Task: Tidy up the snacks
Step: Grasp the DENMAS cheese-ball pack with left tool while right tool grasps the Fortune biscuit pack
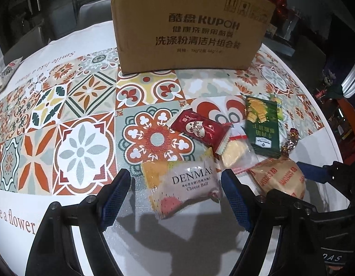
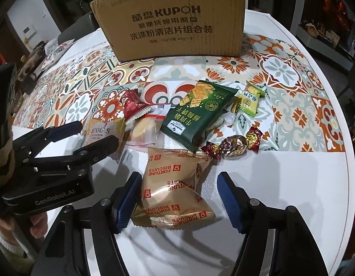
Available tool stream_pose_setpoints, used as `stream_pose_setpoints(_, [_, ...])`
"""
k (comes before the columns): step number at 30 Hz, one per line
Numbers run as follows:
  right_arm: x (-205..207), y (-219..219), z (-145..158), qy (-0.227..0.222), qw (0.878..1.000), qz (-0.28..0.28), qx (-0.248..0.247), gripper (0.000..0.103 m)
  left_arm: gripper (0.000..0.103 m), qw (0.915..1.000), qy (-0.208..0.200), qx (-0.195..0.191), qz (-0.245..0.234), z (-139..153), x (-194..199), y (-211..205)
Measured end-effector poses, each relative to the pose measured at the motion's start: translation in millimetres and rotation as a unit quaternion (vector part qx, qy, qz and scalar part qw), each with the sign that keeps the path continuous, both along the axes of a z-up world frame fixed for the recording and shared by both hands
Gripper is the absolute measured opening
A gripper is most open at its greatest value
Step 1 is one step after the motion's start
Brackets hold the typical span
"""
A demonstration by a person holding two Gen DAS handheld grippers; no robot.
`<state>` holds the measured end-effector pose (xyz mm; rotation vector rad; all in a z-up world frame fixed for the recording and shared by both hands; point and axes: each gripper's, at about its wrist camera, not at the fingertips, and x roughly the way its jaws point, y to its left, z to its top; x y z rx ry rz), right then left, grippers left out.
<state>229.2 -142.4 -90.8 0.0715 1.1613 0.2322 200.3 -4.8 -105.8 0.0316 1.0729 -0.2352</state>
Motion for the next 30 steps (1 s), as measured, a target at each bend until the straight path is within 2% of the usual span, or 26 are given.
stream_pose_setpoints(7, [4, 2, -5, 0.010, 1.000, 0.001, 0.008, 0.058, 0.073, 1.0000, 0.006, -0.004, 0.003, -5, 4, -1])
stream_pose_setpoints(12, [4, 3, -6, 0.007, 1.000, 0.004, 0.007, 0.054, 0.061, 1.0000, 0.007, -0.006, 0.001, -5, 4, 0])
stream_pose_setpoints(20, [3, 1, -5, 0.004, 1.000, 0.004, 0.008, 0.049, 0.049, 0.9999, 0.009, -0.009, -0.001, -2, 1, -2])
stream_pose_setpoints(30, [-3, -1, 6, -0.012, 1.000, 0.002, 0.012, 0.049, 0.045, 0.9999, -0.012, -0.001, 0.002, 12, -10, -1])
